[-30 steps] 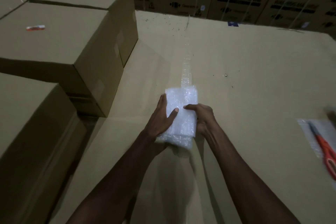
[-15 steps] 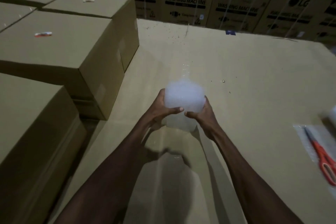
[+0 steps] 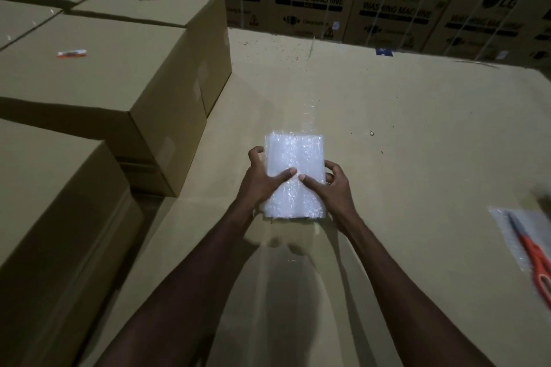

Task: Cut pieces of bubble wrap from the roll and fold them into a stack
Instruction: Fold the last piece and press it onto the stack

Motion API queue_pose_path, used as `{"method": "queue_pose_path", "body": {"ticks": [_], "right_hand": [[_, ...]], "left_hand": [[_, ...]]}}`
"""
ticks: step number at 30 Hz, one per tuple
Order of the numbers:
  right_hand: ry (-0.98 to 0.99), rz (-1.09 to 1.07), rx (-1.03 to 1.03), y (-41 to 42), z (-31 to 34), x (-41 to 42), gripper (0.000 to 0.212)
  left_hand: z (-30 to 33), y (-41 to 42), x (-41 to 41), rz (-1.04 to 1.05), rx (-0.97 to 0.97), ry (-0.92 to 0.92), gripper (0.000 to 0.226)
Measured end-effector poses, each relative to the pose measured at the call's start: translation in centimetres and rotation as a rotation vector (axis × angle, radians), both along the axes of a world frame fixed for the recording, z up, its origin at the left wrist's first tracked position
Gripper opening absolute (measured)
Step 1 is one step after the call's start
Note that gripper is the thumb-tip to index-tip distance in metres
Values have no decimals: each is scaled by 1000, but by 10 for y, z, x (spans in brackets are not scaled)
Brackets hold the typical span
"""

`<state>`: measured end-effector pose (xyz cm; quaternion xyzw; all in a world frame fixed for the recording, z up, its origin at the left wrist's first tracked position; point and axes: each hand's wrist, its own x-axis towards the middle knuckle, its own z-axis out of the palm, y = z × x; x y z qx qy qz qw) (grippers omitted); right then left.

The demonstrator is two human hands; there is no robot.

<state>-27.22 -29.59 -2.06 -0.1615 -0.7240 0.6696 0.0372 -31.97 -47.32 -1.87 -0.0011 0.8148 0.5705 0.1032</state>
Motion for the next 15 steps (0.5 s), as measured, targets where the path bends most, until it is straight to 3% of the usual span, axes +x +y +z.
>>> {"method": "queue_pose_path", "body": {"ticks": [4,7,11,15], "right_hand": [[-143,-38,214,-11,-17,-4,70],[-139,-39,537,-13,-23,-3,79],[167,71,788,-19,-29,5,70],[38,302,915,-25,-46,7,65]], "left_hand": [[-18,-4,8,-60,-255,87,106],[-28,-9,11,-135,-467,301,89],[-30,-9,7,-346,-827,485,60],[-40,-8,6,-425,-891,478,54]]}}
